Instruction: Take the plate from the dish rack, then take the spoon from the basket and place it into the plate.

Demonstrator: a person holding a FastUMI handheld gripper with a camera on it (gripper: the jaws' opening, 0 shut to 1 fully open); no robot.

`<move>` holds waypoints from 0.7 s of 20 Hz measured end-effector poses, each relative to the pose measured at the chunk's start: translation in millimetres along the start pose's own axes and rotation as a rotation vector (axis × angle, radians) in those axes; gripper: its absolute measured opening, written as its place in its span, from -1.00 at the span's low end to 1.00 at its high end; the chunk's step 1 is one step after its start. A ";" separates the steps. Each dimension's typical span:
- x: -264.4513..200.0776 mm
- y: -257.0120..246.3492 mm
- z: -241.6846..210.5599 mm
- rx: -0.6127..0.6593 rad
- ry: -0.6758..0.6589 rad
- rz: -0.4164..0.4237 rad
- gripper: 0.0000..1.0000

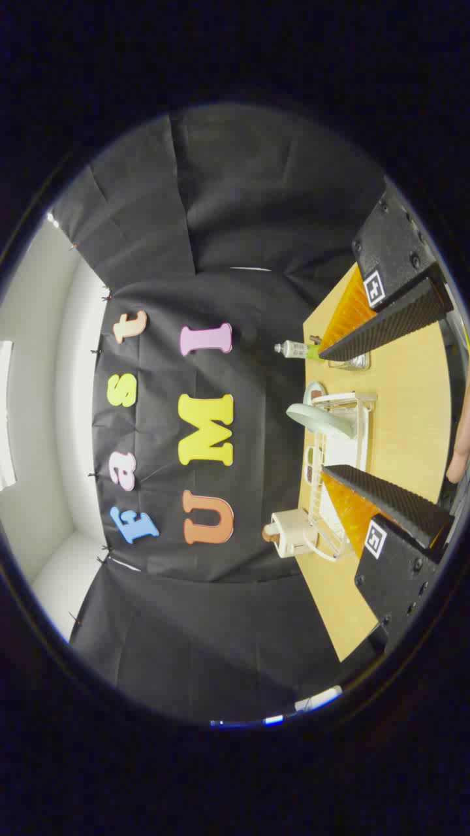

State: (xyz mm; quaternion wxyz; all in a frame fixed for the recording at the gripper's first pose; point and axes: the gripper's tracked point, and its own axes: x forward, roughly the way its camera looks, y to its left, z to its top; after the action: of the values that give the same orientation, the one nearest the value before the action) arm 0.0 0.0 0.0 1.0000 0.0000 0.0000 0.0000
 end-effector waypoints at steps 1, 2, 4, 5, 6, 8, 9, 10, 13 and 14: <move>1.5 -1.6 -2.5 0.003 0.002 0.000 1.00; 2.3 -3.0 -3.7 0.005 0.004 -0.004 1.00; 4.0 -5.3 -5.3 0.003 0.012 -0.007 1.00; 5.6 -6.0 -6.2 0.006 0.015 -0.009 1.00; 6.7 -6.0 -7.2 0.009 0.017 -0.008 1.00; 7.2 -6.9 -9.0 0.010 0.019 -0.009 1.00; 8.2 -7.9 -8.8 0.008 0.020 -0.013 1.00; 9.3 -9.3 -9.7 0.006 0.021 -0.016 1.00; 12.6 -10.8 -12.7 0.004 0.033 -0.018 1.00; 14.8 -12.3 -12.4 0.004 0.034 -0.024 1.00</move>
State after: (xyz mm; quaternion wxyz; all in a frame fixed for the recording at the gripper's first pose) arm 14.8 -12.3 -12.4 0.9998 0.0019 0.0171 -0.0118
